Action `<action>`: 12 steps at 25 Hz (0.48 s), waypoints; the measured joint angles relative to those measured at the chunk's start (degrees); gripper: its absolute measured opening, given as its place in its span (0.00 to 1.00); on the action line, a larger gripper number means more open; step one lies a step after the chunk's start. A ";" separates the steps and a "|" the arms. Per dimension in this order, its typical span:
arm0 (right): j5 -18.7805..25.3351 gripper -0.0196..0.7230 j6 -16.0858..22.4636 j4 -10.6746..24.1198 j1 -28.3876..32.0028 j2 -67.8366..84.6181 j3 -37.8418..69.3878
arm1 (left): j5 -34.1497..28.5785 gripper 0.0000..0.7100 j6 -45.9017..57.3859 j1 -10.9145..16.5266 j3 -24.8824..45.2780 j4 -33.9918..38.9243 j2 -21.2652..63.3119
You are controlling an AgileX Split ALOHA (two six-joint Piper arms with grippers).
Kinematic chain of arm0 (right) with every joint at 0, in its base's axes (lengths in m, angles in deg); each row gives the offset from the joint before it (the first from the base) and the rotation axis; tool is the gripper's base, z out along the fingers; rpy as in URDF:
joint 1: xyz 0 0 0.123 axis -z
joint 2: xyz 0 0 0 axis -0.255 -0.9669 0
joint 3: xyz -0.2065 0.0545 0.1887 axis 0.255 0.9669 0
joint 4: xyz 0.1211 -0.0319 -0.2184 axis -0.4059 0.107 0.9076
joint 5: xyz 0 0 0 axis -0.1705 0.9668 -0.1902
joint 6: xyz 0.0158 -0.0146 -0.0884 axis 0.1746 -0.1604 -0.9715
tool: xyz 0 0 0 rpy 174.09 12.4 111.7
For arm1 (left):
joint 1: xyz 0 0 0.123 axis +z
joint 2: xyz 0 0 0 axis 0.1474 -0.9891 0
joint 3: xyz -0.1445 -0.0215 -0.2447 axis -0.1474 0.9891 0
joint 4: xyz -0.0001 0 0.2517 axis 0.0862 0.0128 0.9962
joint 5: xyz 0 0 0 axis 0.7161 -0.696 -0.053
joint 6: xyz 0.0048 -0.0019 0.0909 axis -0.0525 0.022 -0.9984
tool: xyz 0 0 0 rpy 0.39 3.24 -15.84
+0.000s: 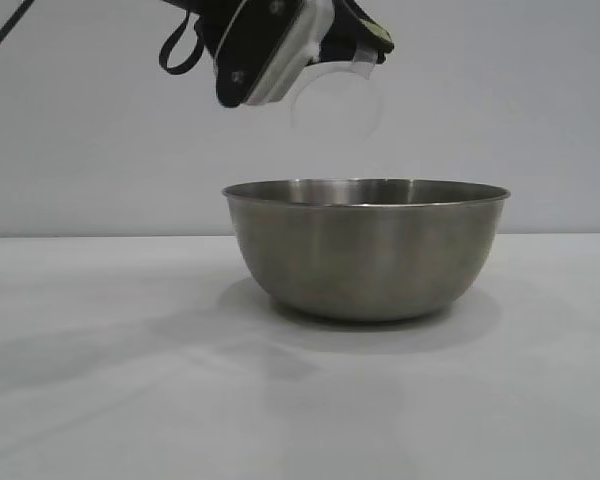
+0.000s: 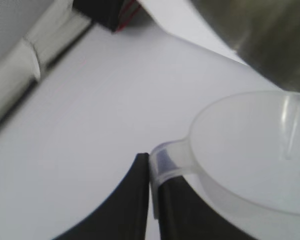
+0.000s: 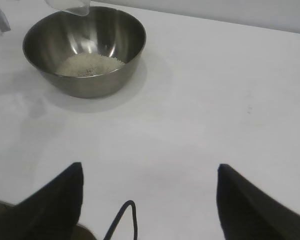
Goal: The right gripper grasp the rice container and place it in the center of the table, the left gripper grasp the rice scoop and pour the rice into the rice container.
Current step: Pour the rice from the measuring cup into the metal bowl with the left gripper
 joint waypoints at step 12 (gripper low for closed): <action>0.00 0.69 0.00 0.00 0.00 0.00 0.00 | 5.45 0.00 50.80 0.00 0.00 -48.05 0.00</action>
